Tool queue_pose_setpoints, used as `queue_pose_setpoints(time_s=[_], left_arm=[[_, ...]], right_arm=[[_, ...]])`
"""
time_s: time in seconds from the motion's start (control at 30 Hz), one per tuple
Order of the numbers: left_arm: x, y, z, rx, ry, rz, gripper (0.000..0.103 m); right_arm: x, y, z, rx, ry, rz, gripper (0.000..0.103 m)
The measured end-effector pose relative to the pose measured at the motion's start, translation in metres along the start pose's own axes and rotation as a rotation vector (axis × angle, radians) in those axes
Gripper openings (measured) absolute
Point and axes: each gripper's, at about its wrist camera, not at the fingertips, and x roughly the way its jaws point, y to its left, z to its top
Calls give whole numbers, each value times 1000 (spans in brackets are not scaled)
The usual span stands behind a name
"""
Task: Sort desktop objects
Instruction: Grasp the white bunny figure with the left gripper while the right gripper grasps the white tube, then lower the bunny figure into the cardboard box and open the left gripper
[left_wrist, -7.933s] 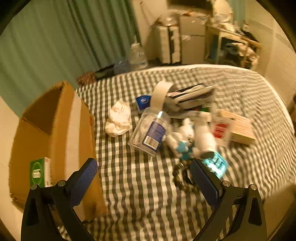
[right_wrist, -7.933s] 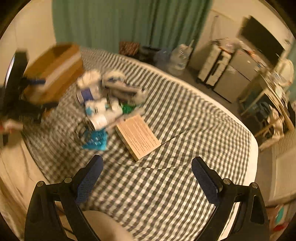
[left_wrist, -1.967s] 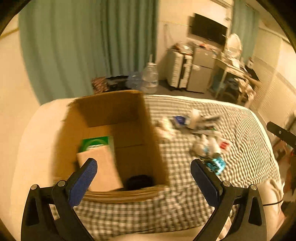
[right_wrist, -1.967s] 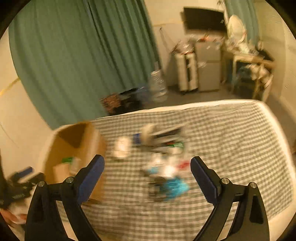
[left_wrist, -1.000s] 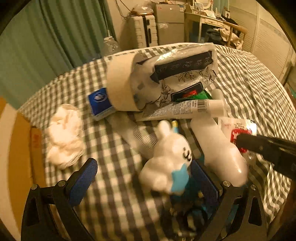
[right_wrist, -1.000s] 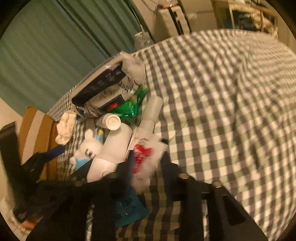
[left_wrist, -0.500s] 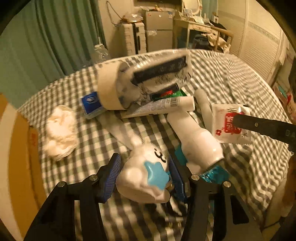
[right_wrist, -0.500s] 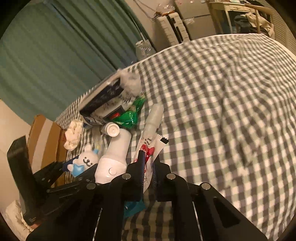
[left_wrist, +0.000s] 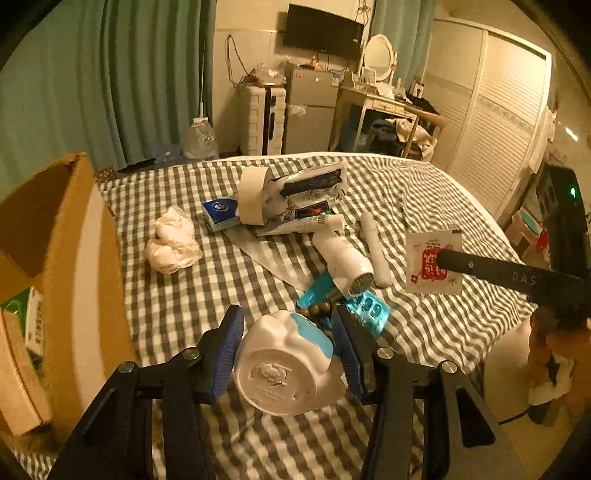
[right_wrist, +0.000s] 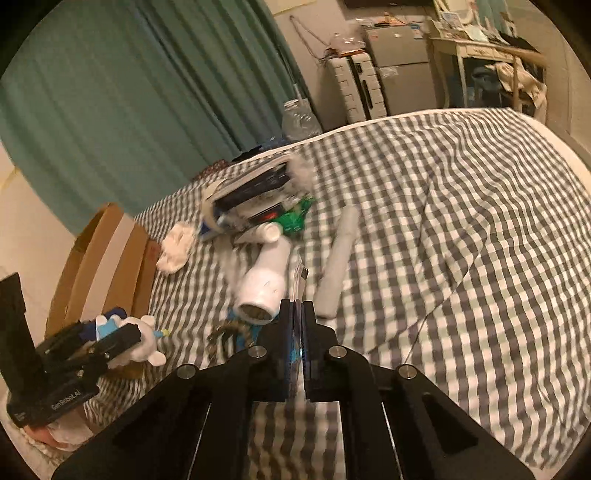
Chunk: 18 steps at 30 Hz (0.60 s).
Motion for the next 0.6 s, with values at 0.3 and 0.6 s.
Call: queue_pose_setpoints(time_s=[0.3, 0.6], left_arm=[[-63, 9, 28, -40, -103, 8, 51], [-149, 83, 81, -42, -201, 158, 51]], right_arm=[[-34, 64, -12, -150, -7, 11, 4], [-73, 197, 26, -370, -56, 154, 4]])
